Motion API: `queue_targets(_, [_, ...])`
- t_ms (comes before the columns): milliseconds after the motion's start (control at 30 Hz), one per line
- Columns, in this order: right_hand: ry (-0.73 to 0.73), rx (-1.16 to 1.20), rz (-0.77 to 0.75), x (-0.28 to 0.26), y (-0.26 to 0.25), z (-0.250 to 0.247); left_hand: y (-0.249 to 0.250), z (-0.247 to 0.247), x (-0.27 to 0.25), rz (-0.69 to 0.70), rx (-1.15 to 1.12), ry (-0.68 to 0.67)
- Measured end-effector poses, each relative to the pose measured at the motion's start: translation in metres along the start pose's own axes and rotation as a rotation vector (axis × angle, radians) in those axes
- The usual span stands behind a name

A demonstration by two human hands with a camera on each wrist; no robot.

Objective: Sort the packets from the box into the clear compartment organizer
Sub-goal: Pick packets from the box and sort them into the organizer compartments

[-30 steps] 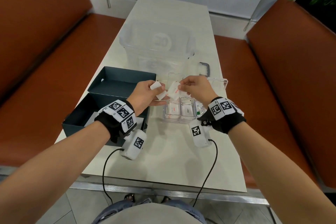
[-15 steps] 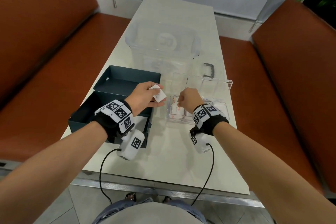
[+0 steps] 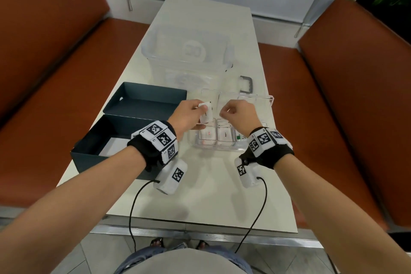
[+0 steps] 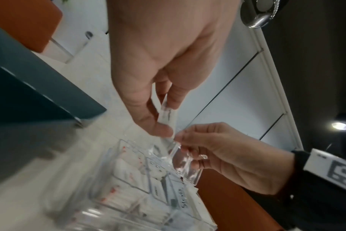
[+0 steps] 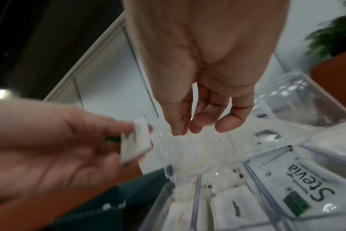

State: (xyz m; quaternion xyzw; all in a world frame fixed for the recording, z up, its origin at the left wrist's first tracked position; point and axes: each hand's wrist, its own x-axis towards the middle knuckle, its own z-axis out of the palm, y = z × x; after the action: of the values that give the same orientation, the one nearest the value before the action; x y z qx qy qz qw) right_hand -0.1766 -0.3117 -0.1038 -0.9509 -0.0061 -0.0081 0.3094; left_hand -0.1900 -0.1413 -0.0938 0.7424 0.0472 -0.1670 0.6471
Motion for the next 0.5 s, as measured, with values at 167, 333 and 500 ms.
queue_targets(167, [-0.042, 0.369, 0.101, -0.018, 0.013, -0.025, 0.000, 0.044, 0.008, 0.021, 0.101, -0.040])
queue_targets(333, [-0.006, 0.366, 0.187, -0.024, 0.032, -0.025, -0.004, 0.064, 0.013, 0.079, 0.253, 0.047])
queue_targets(500, [-0.017, 0.282, 0.254, -0.018, 0.040, -0.008, -0.009, 0.057, 0.013, 0.078, 0.314, 0.093])
